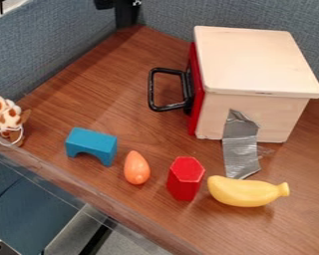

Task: Open the drawer

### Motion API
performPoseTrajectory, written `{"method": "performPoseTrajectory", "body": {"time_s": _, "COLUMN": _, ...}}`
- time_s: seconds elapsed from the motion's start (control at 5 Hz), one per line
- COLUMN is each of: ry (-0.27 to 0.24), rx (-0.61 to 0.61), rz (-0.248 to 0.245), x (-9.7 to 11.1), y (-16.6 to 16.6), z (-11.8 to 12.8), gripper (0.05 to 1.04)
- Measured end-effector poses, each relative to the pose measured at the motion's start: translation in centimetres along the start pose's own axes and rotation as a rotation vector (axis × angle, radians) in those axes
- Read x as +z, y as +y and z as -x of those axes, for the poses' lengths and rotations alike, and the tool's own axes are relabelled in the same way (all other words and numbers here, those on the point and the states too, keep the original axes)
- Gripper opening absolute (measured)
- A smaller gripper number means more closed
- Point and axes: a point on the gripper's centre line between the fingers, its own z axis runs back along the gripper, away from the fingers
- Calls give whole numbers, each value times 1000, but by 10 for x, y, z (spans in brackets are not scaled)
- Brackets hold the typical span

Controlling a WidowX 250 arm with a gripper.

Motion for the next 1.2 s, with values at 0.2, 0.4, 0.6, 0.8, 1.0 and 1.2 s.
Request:
{"method": "performPoseTrajectory", "body": {"time_s": 0.2, "ry": -9, "rx": 111, "rz": -25, "x": -8, "y": -2, "z": 7, "gripper": 999}}
{"method": "performPoseTrajectory", "body": {"time_s": 0.4, "ry": -27, "rx": 176, "rz": 6, "x": -20, "y": -11, "z": 9, "gripper": 999}}
{"method": "performPoseTrajectory", "body": {"time_s": 0.6, "ry": -49, "rx": 226, "rz": 25, "x": -34, "y": -17, "z": 11, "gripper": 999}}
{"method": "performPoseTrajectory", "body": {"time_s": 0.8, "ry": -76, "rx": 288, "rz": -4, "x": -42, "y": -21, "z": 5, "gripper": 999}}
{"method": "performPoseTrajectory", "body": {"time_s": 1.0, "ry": -115, "rx": 362, "rz": -28, "x": -46, "y": -25, "z": -3, "gripper": 999}}
{"method": "performPoseTrajectory", "body": {"time_s": 1.2, "ry": -151, "rx": 433, "rz": -50, "x": -50, "y": -29, "z": -14, "gripper": 999}}
